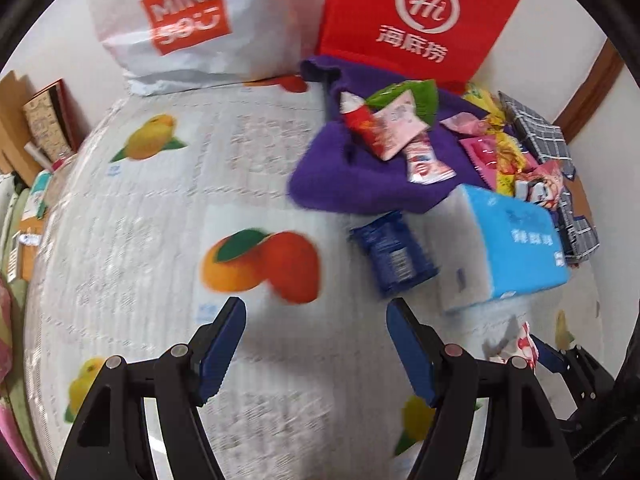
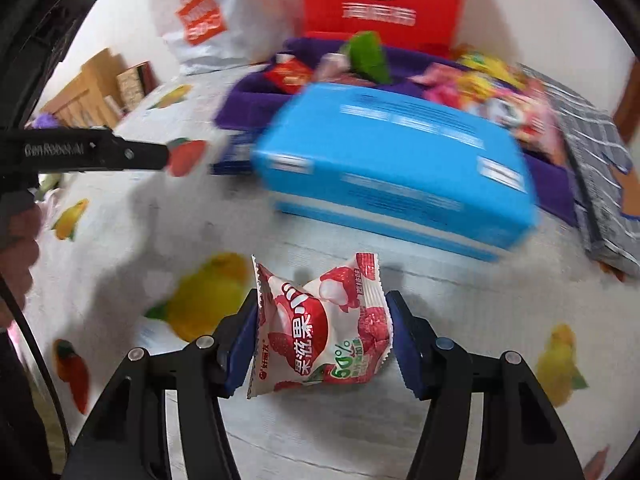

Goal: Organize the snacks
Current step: 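Lift the fruit candy bag with the right gripper while the left gripper grasps the blue packet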

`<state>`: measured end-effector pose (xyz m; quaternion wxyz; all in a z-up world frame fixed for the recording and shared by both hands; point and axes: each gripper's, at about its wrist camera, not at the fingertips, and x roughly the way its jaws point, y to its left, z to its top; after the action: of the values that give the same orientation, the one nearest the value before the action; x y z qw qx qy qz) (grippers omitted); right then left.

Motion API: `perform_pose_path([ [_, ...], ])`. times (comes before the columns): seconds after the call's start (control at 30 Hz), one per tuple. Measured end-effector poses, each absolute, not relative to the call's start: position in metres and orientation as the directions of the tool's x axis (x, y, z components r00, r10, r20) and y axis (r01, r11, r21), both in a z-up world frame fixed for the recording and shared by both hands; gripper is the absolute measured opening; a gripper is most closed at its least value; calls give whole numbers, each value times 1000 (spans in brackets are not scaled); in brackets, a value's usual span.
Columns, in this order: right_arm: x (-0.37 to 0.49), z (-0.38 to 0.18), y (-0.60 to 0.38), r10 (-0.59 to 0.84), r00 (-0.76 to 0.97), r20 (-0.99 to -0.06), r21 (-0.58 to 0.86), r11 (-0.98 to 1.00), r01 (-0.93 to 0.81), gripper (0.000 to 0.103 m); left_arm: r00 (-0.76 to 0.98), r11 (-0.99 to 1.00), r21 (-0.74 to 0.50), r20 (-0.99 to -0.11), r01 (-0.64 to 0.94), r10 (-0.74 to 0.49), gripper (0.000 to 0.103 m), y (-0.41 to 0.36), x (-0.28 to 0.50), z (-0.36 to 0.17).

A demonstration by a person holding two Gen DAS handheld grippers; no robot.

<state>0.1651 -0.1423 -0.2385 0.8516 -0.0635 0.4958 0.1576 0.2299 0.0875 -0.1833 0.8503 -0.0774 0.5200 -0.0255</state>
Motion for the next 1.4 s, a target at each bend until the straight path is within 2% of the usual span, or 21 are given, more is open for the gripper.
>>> perform_pose_path([
  [0.23,173,-248,-210,119,481,-869,30,982,-189,60,445,979,-201,-880,-38,-163,71,68,261,-191],
  [0.57,178,-251,-243,91,525,-846,22,990,-137,63,396,974,-223,-899,-46,-187,71,50,291,-214],
  [0.93,178,-252,-243,92,546,-833,25,991,-129,65,413,996,-88,-909,-35,-66,71,45,283,-217],
  [1.13,178,-253,-242,89,554,-828,26,992,-121,67,420,996,-88,-905,-26,-69,71,58,274,-217],
  [1.4,179,-255,-241,74,579,-812,24,995,-93,70,483,999,30,-875,24,14,70,37,272,-221],
])
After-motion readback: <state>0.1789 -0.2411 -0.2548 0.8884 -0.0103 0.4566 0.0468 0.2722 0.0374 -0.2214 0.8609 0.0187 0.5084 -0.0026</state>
